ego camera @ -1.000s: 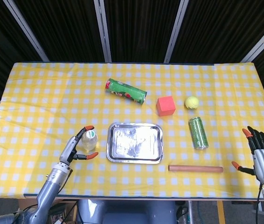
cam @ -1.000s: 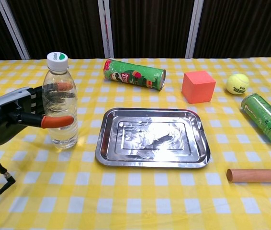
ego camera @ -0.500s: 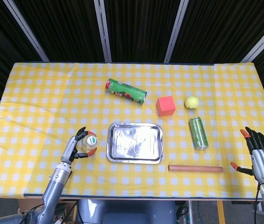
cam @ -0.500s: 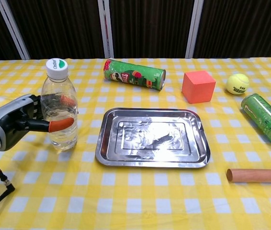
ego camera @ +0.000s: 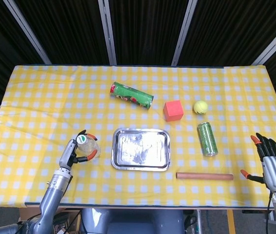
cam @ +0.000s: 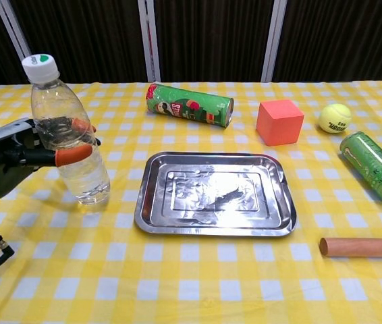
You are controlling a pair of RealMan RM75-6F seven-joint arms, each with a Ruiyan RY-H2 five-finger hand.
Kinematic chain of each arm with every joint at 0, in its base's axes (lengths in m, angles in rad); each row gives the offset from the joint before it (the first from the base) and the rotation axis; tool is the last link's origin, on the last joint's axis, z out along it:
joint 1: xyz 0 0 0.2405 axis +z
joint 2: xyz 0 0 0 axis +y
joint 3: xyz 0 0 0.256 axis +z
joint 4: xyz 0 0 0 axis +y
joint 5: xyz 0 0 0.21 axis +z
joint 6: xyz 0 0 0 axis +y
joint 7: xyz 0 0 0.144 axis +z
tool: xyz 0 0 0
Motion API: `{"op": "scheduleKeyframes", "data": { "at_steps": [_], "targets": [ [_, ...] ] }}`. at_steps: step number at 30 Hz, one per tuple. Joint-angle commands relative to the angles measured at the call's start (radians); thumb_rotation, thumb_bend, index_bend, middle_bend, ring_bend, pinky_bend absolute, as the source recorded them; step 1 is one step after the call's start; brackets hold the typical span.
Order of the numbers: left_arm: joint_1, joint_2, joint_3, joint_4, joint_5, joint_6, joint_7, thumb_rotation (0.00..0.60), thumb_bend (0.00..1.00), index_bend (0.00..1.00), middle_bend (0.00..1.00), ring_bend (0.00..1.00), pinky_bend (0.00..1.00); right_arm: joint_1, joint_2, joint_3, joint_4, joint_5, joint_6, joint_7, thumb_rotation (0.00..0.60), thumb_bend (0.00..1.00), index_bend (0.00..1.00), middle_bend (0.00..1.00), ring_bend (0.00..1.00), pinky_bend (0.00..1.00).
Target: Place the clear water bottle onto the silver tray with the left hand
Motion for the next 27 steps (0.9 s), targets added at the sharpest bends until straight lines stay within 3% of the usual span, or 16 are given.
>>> {"op": "scheduleKeyframes", "data": {
  "at_steps": [1,8,16,22,27],
  "targets": [
    [-0.02,0.052,-0.039,-0.054,-0.025,-0.07,-0.058,0.6,0.43,0.51,0.48,0.0,0.06,0.001,0.0,0.0,0.001,0.001,-0.003,-0.001,0.6,0.05,0.05,0.0,0.0,0.0],
    [-0.094,0.077,-0.105,-0.125,-0.099,-0.127,0.021,0.6,0.43,0.51,0.48,0.0,0.06,0.004,-0.003,0.001,0.007,0.009,-0.013,-0.003,0.6,0.05,0.05,0.0,0.0,0.0],
    [-0.191,0.014,-0.158,-0.148,-0.255,-0.089,0.232,0.6,0.43,0.51,0.48,0.0,0.06,0.005,-0.004,0.001,0.012,0.01,-0.018,0.005,0.6,0.05,0.05,0.0,0.0,0.0],
    [-0.241,-0.021,-0.187,-0.162,-0.362,-0.09,0.29,0.6,0.43,0.5,0.48,0.0,0.06,0.007,0.002,0.005,0.009,0.013,-0.019,0.018,0.6,0.05,0.05,0.0,0.0,0.0],
    [-0.259,0.013,-0.215,-0.289,-0.373,-0.022,0.386,0.6,0.43,0.5,0.48,0.0,0.06,0.009,0.004,0.008,0.015,0.021,-0.027,0.027,0.6,0.05,0.05,0.0,0.0,0.0]
  ]
}}
